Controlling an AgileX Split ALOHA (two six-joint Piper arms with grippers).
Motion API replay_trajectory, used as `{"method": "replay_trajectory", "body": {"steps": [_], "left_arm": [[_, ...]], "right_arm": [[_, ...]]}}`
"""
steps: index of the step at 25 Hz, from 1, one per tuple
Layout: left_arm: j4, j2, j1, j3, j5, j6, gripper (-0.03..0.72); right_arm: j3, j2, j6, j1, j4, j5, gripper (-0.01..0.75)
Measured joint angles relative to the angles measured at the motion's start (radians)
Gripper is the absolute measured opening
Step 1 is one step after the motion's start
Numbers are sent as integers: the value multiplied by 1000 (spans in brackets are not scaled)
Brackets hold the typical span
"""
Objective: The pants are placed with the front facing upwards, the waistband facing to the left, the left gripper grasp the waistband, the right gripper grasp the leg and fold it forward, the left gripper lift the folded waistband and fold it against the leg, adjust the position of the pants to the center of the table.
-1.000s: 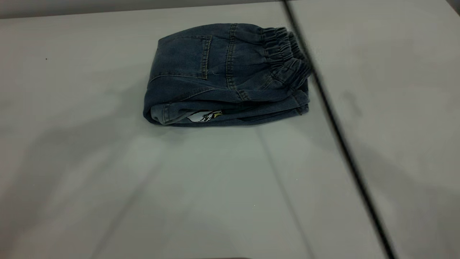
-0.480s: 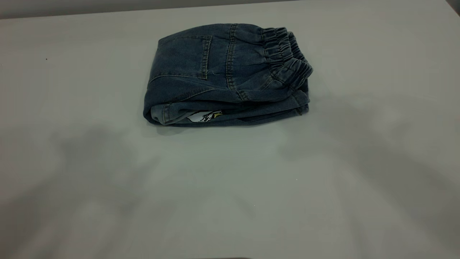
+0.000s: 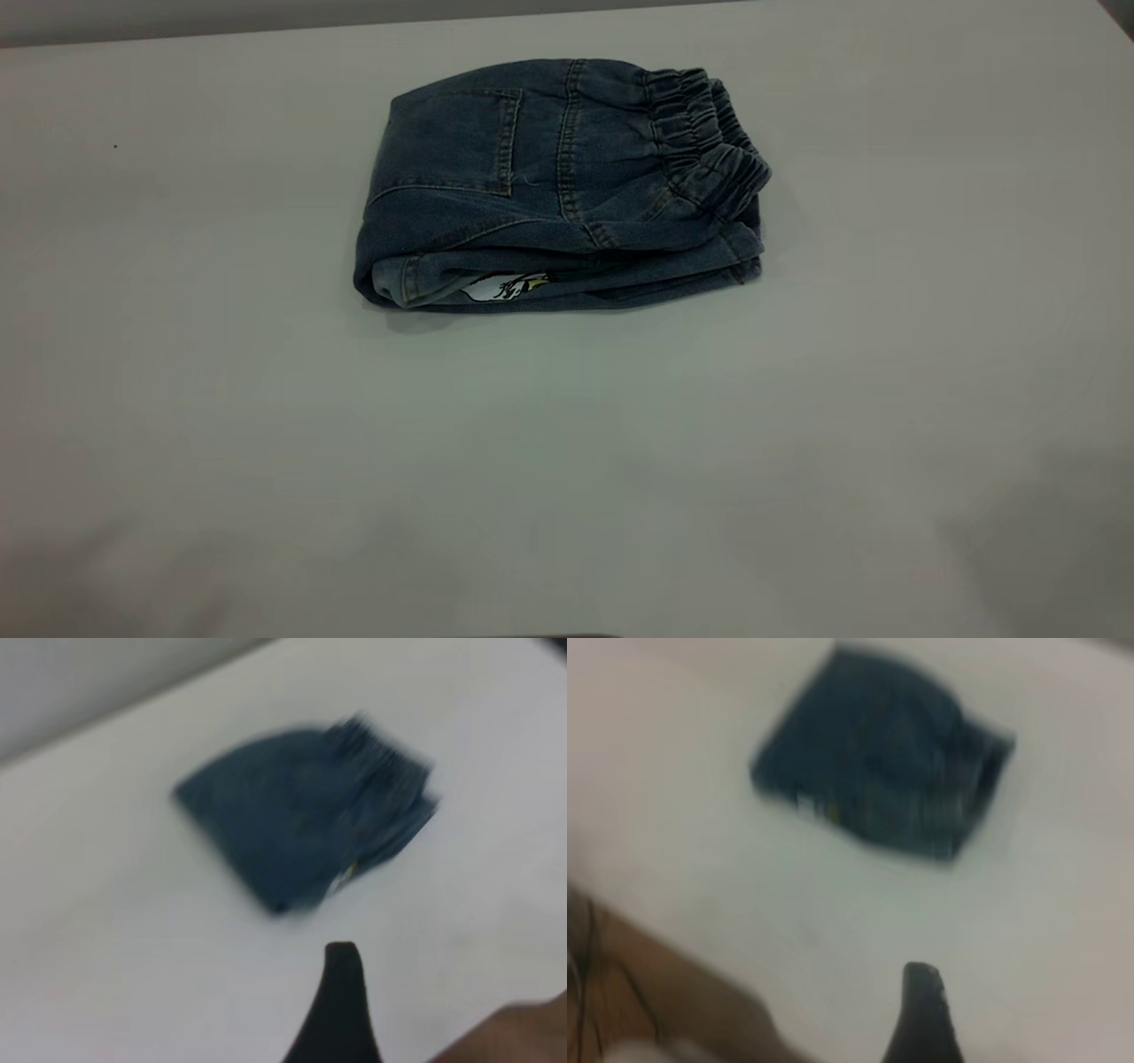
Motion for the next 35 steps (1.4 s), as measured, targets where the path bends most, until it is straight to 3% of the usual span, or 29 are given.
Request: {"method": "replay_trajectory", "body": {"steps": [8, 15, 21, 35], "left_arm": [[152, -237, 0, 387, 0, -75, 571], [156, -380, 0, 633, -4, -95, 571], [163, -454, 0, 752, -4, -104, 571], [167, -497, 0, 790, -53, -103, 571]], "right_arm": [[528, -292, -7, 0, -3, -118, 458], [798, -509, -2, 0, -2, -168, 458], [854, -659, 6, 0, -5, -156, 458], [857, -751, 10, 0, -16, -148, 458]]}}
